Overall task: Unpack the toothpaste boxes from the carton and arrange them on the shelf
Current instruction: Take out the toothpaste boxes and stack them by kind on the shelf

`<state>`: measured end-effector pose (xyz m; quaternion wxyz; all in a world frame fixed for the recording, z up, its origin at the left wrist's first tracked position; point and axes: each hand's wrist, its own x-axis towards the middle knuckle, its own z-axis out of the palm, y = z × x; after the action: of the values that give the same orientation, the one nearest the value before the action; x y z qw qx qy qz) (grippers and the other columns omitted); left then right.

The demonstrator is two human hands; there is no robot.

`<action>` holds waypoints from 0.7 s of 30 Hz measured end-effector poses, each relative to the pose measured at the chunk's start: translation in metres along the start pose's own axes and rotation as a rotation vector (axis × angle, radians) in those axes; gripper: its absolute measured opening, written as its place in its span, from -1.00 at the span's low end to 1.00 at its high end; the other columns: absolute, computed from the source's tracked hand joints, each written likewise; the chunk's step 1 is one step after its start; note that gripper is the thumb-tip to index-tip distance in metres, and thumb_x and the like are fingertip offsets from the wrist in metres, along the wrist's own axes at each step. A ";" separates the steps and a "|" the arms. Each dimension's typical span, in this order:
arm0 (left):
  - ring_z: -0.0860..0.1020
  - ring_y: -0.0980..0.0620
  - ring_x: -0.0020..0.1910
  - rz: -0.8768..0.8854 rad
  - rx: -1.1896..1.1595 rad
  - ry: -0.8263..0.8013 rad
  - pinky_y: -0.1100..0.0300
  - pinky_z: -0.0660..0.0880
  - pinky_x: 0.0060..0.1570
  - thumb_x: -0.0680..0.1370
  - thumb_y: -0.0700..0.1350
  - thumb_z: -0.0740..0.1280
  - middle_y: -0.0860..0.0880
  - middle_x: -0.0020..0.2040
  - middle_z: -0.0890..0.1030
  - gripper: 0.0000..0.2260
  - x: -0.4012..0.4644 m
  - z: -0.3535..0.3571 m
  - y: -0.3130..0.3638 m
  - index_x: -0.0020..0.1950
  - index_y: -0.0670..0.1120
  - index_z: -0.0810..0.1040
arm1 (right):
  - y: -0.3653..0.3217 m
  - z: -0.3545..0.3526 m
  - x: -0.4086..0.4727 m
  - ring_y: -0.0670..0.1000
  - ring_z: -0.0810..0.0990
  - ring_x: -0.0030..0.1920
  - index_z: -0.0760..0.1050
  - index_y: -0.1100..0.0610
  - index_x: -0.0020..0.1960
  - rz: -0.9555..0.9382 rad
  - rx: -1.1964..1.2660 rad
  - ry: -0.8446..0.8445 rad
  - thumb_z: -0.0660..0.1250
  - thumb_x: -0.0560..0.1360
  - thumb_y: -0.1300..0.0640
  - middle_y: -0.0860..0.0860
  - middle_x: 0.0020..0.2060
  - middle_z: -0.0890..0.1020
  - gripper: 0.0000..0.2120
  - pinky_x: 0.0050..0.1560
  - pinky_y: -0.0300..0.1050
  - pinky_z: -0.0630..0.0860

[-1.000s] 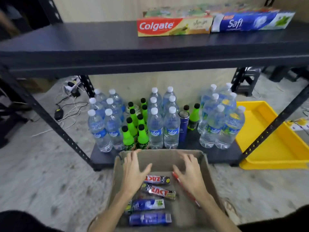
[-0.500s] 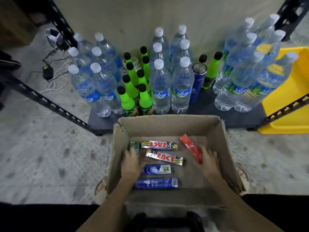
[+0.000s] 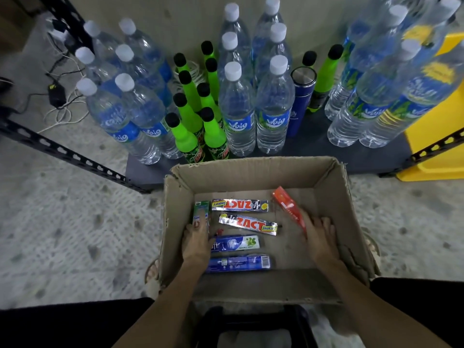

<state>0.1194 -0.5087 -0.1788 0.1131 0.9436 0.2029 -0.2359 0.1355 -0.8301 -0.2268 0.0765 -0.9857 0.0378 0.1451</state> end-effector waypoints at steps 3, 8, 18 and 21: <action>0.52 -0.22 0.19 0.011 -0.098 0.025 -0.08 0.48 0.18 0.60 0.07 0.37 -0.22 0.22 0.45 -0.21 -0.003 -0.007 -0.003 0.63 0.20 -0.13 | 0.000 0.000 0.003 0.14 0.37 0.05 0.12 -0.16 0.59 -0.015 0.019 0.006 0.38 0.47 0.29 0.05 0.07 0.62 -0.18 0.15 0.05 0.34; 0.57 -0.22 0.06 0.002 -0.237 0.116 -0.12 0.54 0.04 0.61 0.12 0.32 -0.18 0.12 0.49 -0.25 -0.019 -0.016 -0.001 0.60 0.29 -0.14 | -0.004 -0.013 -0.001 0.15 0.38 0.01 0.26 -0.15 0.52 -0.079 0.181 0.052 0.35 0.55 0.13 0.04 0.09 0.62 -0.41 0.08 0.10 0.37; 0.51 -0.16 0.16 0.121 -0.404 0.309 -0.09 0.50 0.10 0.59 0.06 0.34 -0.15 0.15 0.56 -0.32 -0.058 -0.045 0.005 0.59 0.01 0.05 | -0.028 -0.070 -0.029 0.05 0.31 0.05 0.29 -0.19 0.47 -0.101 0.460 0.200 0.34 0.57 0.06 -0.06 0.16 0.61 -0.49 0.07 0.08 0.29; 0.55 -0.11 0.10 0.248 -0.414 0.346 -0.08 0.50 0.09 0.59 0.09 0.35 -0.09 0.11 0.59 -0.34 -0.070 -0.064 0.012 0.57 0.03 0.09 | -0.031 -0.095 -0.037 0.04 0.32 0.08 0.27 -0.19 0.48 -0.141 0.453 0.220 0.32 0.59 0.02 -0.11 0.23 0.57 -0.50 0.09 0.07 0.28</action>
<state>0.0939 -0.5229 -0.0881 0.2950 0.9442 0.1460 -0.0097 0.1299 -0.8132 -0.1219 0.3005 -0.9535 0.0088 0.0193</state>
